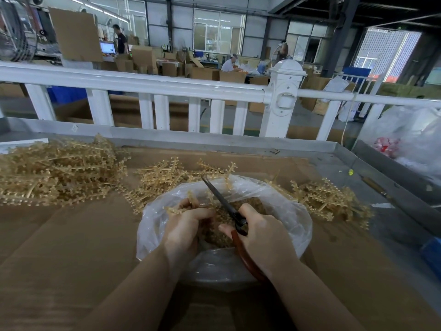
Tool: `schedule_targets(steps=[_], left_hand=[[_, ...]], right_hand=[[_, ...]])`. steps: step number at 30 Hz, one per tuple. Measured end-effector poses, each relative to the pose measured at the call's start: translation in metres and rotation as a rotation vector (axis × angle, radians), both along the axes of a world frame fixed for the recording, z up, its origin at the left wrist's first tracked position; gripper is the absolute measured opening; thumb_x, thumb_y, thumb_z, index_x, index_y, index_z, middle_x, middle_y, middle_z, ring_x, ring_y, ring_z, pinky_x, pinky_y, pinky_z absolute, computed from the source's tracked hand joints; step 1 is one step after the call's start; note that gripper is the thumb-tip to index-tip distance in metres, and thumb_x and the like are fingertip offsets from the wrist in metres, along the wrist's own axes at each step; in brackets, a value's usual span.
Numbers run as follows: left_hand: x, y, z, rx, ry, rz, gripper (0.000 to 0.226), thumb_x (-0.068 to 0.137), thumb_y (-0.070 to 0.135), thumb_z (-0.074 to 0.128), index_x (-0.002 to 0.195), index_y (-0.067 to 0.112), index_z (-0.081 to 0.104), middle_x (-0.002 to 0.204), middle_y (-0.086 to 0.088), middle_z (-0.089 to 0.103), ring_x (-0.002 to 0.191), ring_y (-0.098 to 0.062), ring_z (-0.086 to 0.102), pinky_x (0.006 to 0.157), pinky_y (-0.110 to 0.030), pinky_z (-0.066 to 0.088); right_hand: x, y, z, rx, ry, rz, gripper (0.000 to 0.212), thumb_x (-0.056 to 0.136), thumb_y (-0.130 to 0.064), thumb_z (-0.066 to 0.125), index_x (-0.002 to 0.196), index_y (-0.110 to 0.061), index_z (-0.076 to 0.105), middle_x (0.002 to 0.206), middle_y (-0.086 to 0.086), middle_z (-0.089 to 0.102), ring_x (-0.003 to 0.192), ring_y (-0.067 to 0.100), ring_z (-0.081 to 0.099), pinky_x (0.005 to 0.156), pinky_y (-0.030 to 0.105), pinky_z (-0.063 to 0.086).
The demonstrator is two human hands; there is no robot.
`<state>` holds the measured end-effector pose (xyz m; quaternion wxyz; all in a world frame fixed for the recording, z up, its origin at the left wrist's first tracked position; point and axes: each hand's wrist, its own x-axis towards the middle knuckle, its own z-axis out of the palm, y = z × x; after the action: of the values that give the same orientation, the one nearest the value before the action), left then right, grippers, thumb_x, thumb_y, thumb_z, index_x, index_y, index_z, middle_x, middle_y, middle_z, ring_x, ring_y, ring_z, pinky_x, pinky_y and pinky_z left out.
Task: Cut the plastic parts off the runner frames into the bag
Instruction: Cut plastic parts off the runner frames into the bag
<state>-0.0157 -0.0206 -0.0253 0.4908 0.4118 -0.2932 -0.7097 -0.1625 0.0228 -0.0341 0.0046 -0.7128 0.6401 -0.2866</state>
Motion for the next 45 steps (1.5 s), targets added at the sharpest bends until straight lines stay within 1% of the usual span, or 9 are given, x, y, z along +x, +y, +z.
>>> schedule_targets(steps=[3, 7, 10, 17, 20, 27, 32, 37, 45], left_hand=[[0.001, -0.001, -0.002, 0.004, 0.002, 0.002, 0.043, 0.079, -0.01, 0.062, 0.121, -0.005, 0.053, 0.115, -0.033, 0.061, 0.102, -0.046, 0.063, 0.063, -0.045, 0.06], [0.0, 0.0, -0.007, -0.004, -0.021, -0.037, 0.036, 0.076, -0.005, 0.068, 0.11, -0.002, 0.056, 0.111, -0.029, 0.064, 0.095, -0.037, 0.067, 0.059, -0.034, 0.06], [-0.001, 0.0, -0.008, -0.034, -0.039, -0.093, 0.058, 0.068, 0.001, 0.072, 0.121, -0.009, 0.053, 0.11, -0.028, 0.066, 0.095, -0.037, 0.068, 0.059, -0.031, 0.058], [0.003, -0.002, -0.01, -0.096, 0.048, -0.145, 0.062, 0.061, 0.003, 0.075, 0.119, -0.001, 0.054, 0.11, -0.024, 0.067, 0.095, -0.037, 0.068, 0.071, -0.041, 0.059], [0.004, -0.005, -0.008, -0.118, 0.14, -0.056, 0.063, 0.06, 0.003, 0.07, 0.12, 0.002, 0.053, 0.107, -0.021, 0.063, 0.089, -0.029, 0.065, 0.07, -0.032, 0.058], [-0.001, -0.004, -0.007, -0.059, 0.077, 0.005, 0.037, 0.074, 0.023, 0.068, 0.099, -0.002, 0.064, 0.091, -0.014, 0.072, 0.078, -0.019, 0.069, 0.061, -0.021, 0.058], [0.001, -0.006, -0.005, -0.061, 0.071, -0.066, 0.013, 0.086, 0.007, 0.059, 0.093, -0.001, 0.066, 0.076, -0.01, 0.069, 0.063, -0.016, 0.067, 0.06, -0.022, 0.058], [0.005, -0.006, -0.002, -0.114, 0.007, -0.177, 0.019, 0.071, 0.014, 0.067, 0.086, 0.002, 0.065, 0.073, -0.007, 0.067, 0.062, -0.014, 0.066, 0.059, -0.021, 0.056], [0.007, -0.006, -0.004, -0.117, 0.081, -0.192, 0.009, 0.078, -0.003, 0.061, 0.085, 0.001, 0.062, 0.062, -0.002, 0.062, 0.054, -0.009, 0.062, 0.056, -0.018, 0.053]], right_hand=[[0.001, 0.002, 0.003, -0.001, -0.058, -0.004, 0.03, 0.084, -0.06, 0.052, 0.083, -0.032, 0.04, 0.06, -0.015, 0.046, 0.058, 0.0, 0.049, 0.052, 0.013, 0.034], [0.003, 0.0, 0.01, -0.009, -0.323, -0.017, 0.026, 0.082, -0.054, 0.061, 0.092, -0.031, 0.056, 0.077, -0.015, 0.061, 0.076, -0.002, 0.057, 0.067, 0.014, 0.044], [0.005, -0.006, 0.015, 0.058, -0.489, 0.027, 0.024, 0.08, -0.038, 0.072, 0.096, -0.023, 0.062, 0.085, -0.009, 0.066, 0.08, 0.003, 0.062, 0.072, 0.02, 0.052], [0.003, -0.013, 0.021, 0.084, -0.806, 0.029, 0.032, 0.074, -0.001, 0.074, 0.085, -0.028, 0.061, 0.07, -0.004, 0.069, 0.062, 0.005, 0.066, 0.055, 0.016, 0.049], [-0.001, -0.012, 0.022, 0.01, -0.85, -0.024, 0.031, 0.075, 0.002, 0.072, 0.083, -0.025, 0.06, 0.061, -0.002, 0.065, 0.049, 0.001, 0.059, 0.046, 0.013, 0.043], [-0.006, -0.01, 0.026, -0.101, -0.819, -0.034, 0.028, 0.08, 0.001, 0.067, 0.094, -0.021, 0.06, 0.066, 0.002, 0.062, 0.052, 0.011, 0.054, 0.048, 0.021, 0.039], [-0.001, -0.01, 0.024, -0.148, -0.686, -0.05, 0.018, 0.086, -0.007, 0.064, 0.1, -0.018, 0.061, 0.072, -0.001, 0.063, 0.063, 0.015, 0.056, 0.057, 0.026, 0.039], [0.005, -0.008, 0.025, -0.159, -0.579, -0.05, 0.021, 0.088, -0.009, 0.062, 0.103, -0.024, 0.061, 0.073, -0.003, 0.064, 0.069, 0.01, 0.061, 0.062, 0.035, 0.051], [0.003, -0.008, 0.023, -0.148, -0.578, -0.019, 0.021, 0.086, -0.009, 0.066, 0.101, -0.023, 0.06, 0.073, -0.006, 0.063, 0.07, 0.006, 0.06, 0.062, 0.023, 0.049]])
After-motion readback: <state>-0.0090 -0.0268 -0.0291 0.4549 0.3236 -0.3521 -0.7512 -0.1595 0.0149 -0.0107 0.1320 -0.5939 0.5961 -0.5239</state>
